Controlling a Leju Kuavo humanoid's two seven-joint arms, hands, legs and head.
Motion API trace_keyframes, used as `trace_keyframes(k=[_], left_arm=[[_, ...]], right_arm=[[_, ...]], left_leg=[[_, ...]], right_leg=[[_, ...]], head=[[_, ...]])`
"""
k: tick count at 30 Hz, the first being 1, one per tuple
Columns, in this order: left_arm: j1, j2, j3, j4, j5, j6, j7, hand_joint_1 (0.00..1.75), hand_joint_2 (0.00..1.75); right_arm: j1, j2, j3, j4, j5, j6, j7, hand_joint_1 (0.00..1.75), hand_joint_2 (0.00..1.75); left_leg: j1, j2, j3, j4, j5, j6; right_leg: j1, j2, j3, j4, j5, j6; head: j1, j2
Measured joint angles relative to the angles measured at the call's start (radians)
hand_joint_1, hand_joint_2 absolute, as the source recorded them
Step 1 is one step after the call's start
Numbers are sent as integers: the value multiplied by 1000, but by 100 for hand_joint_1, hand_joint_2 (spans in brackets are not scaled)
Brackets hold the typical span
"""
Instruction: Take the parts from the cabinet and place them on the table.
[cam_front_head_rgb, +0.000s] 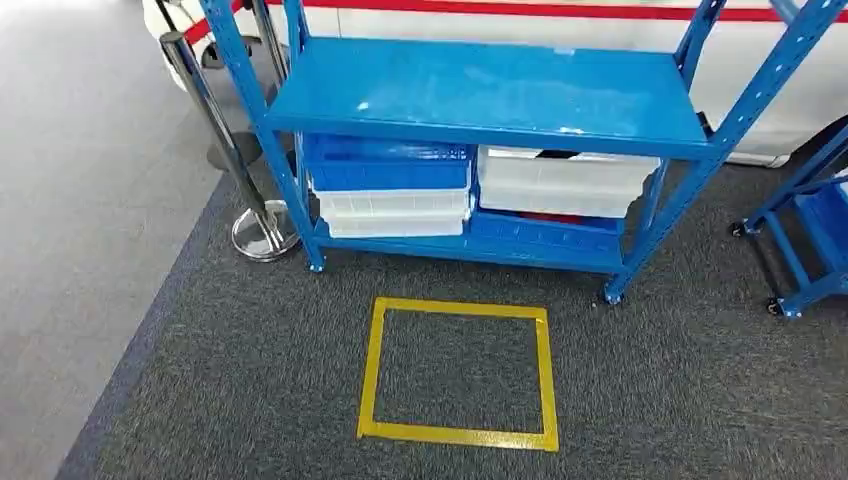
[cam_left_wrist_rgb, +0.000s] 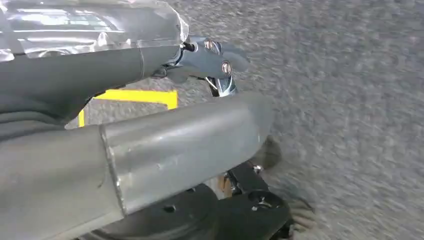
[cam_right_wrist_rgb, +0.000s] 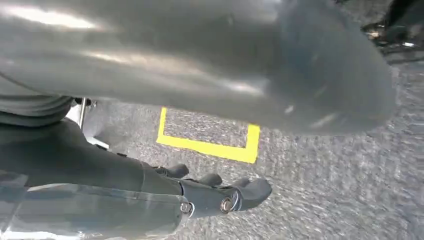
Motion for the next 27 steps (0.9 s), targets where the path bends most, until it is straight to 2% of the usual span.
trace_keyframes(k=[1,2,3,4,5,6,7,8,9,10,11,12,13,14,15,16,17,18,19,21,22,23,24,25,26,27], left_arm=[[-2,0,0,0,0,0,0,0,0],[-1,0,0,0,1,0,0,0,0],[1,0,0,0,1,0,0,0,0],[4,0,0,0,1,0,0,0,0],[8,0,0,0,3,1,0,0,0],[11,0,0,1,3,2,0,0,0],[15,0,0,1,3,2,-1,0,0],[18,0,0,2,3,2,-3,0,0],[23,0,1,3,3,2,-3,0,0],[31,0,1,4,3,2,-4,0,0],[35,6,3,4,3,1,-5,0,0],[32,6,2,5,3,-2,-5,0,0],[28,6,3,5,3,-2,-7,0,0],[24,6,3,5,4,-2,-9,0,0],[19,6,3,5,4,-3,-9,0,0],[19,7,3,5,5,-3,-9,0,0],[14,7,3,5,4,-3,-9,0,0],[10,7,3,5,4,-3,-9,0,0],[10,6,3,5,6,-3,-6,0,0],[11,6,5,5,10,-3,-2,0,0],[12,5,6,5,13,-3,1,0,0],[14,4,6,5,16,-3,3,0,0],[16,3,6,5,20,-3,3,0,0],[20,3,6,5,19,-3,3,0,0],[21,0,6,10,18,-3,5,0,0],[14,0,6,10,18,2,6,0,0]], right_arm=[[0,0,-1,0,0,0,1,0,0],[-1,0,-1,0,1,0,1,0,0],[-1,0,-1,0,3,0,2,0,0],[-1,0,-1,0,4,0,2,0,0],[0,0,-1,0,7,0,1,0,0],[1,0,-1,0,10,1,0,0,0],[3,0,-1,0,13,2,-1,0,0],[4,0,-1,0,13,2,-3,0,0],[7,0,-1,0,15,2,-4,0,0],[16,0,-1,0,15,2,-5,0,0],[13,7,-1,5,16,3,-6,0,0],[7,7,-1,3,16,2,-8,0,0],[5,7,-1,3,16,0,-6,0,0],[0,7,-1,2,16,0,-8,0,0],[-12,7,-1,1,17,0,-8,0,0],[-12,7,-1,0,17,0,-8,0,0],[-16,8,0,1,17,1,-10,0,0],[-17,10,0,0,17,0,-11,0,0],[-14,8,-1,0,17,0,-11,0,0],[-9,6,-1,0,19,0,-9,0,0],[-7,5,-1,0,19,0,-9,0,0],[-5,5,-1,0,19,0,-8,0,0],[-2,5,-1,0,19,0,-9,0,0],[3,5,-1,1,19,0,-8,0,0],[9,3,-1,2,19,1,-8,0,0],[6,2,-1,2,19,1,-9,0,0]], left_leg=[[0,3,-48,74,19,-6],[3,3,-107,140,9,-9],[5,4,-153,177,-26,-12],[6,5,-192,194,-86,-15],[8,6,-221,190,-142,-16],[9,7,-243,172,-183,-15],[9,9,-257,131,-192,-12],[8,9,-265,76,-156,-7],[7,10,-271,17,-60,4],[3,14,-277,-38,108,16],[-7,17,-276,-60,197,19],[-14,16,-260,-56,162,22],[-14,14,-250,-61,155,31],[-15,12,-228,-70,138,37],[-7,7,-198,-88,132,45],[-6,10,-174,-99,125,46],[-6,11,-145,-113,110,51],[-6,10,-120,-122,97,54],[-6,8,-96,-128,87,54],[-5,-3,-46,-136,54,55],[-5,-6,-24,-136,37,54],[-5,-8,-4,-136,20,53],[-5,-8,19,-136,0,49],[-5,-8,26,-138,-17,47],[-9,-10,44,-124,-33,44],[-13,-16,38,-126,-53,33]], right_leg=[[0,-3,21,-7,-11,-5],[0,-3,40,-12,-25,-8],[0,-1,57,-16,-37,-9],[0,1,79,-21,-53,-9],[0,3,103,-26,-67,-8],[0,5,127,-30,-84,-7],[0,5,154,-35,-103,-5],[2,6,181,-38,-123,-2],[2,4,202,-39,-141,-1],[0,3,213,-40,-159,0],[4,9,234,-39,-180,9],[0,9,245,-56,-188,20],[-5,5,278,-75,-188,28],[-3,6,271,-49,-156,36],[-4,6,235,29,-115,43],[-5,6,193,114,-78,44],[-5,6,124,207,-62,44],[-5,6,70,257,-93,44],[-4,6,31,275,-149,45],[-4,6,-34,258,-278,51],[-4,6,-55,230,-308,50],[-4,6,-71,190,-303,47],[-2,6,-82,129,-233,43],[4,6,-89,66,-90,33],[9,6,-111,7,60,25],[12,11,-108,8,95,23]], head=[[0,0],[-1,0],[-1,0],[-1,0],[-1,0],[-1,0],[-1,0],[-1,0],[-1,0],[-1,0],[-1,1],[-1,0],[-1,1],[-2,0],[-1,1],[-1,0],[-1,1],[-1,0],[-1,0],[-1,0],[-1,0],[-1,0],[-1,0],[0,0],[0,0],[0,0]])
